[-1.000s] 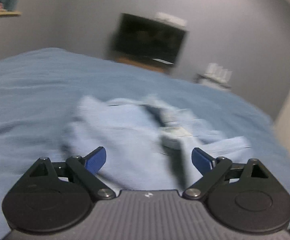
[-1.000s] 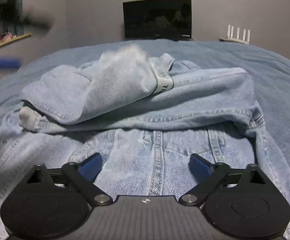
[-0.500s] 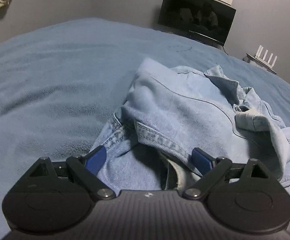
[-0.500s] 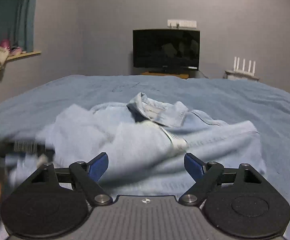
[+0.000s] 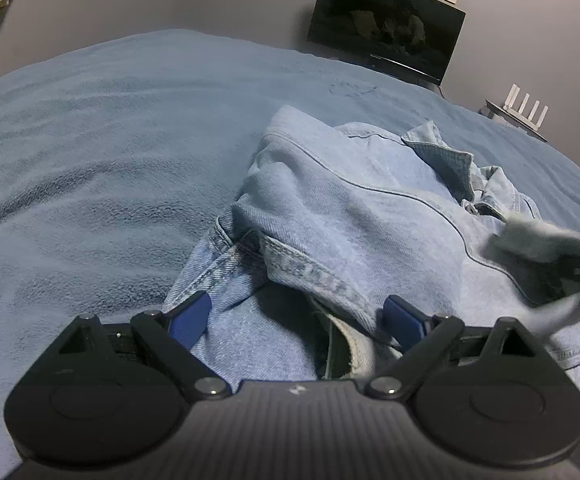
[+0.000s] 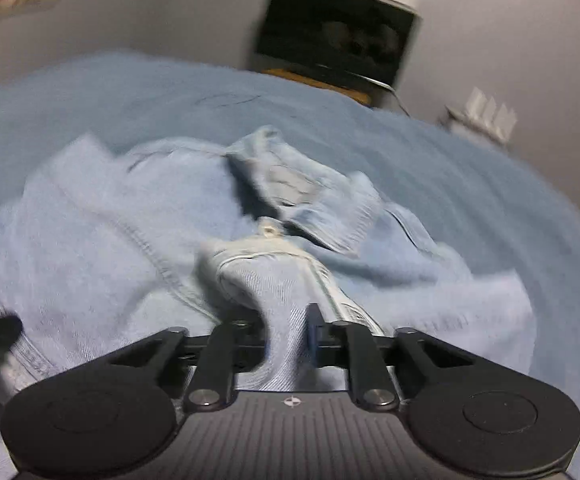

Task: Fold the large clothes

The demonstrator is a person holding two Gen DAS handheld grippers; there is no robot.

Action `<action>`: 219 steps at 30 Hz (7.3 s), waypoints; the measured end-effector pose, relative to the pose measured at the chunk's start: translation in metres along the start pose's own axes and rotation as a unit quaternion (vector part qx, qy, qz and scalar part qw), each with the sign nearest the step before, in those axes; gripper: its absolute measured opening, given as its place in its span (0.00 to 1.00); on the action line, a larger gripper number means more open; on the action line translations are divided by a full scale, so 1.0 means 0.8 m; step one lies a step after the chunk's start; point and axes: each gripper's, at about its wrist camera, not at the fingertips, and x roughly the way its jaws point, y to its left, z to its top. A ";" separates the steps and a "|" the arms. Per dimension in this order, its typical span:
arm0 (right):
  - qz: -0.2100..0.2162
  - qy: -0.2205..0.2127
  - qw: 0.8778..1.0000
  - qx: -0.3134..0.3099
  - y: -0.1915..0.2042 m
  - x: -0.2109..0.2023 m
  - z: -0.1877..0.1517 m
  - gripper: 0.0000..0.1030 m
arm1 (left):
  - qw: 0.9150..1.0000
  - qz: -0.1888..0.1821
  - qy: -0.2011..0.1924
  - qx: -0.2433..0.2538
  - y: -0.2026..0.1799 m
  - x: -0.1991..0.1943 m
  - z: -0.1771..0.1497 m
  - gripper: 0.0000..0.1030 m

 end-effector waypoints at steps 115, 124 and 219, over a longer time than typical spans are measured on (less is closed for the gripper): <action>0.144 0.188 0.971 0.019 -0.236 -0.238 -0.228 0.83 | 0.974 0.050 0.155 0.155 0.010 -0.239 -0.073 0.97; 0.212 0.253 0.928 0.172 -0.274 -0.236 -0.240 0.76 | 0.970 -0.090 0.206 -0.091 0.107 -0.223 -0.068 0.86; 0.318 -0.038 0.819 0.476 -0.364 -0.049 -0.074 0.23 | 0.884 -0.339 0.048 -0.319 0.083 -0.032 0.085 0.13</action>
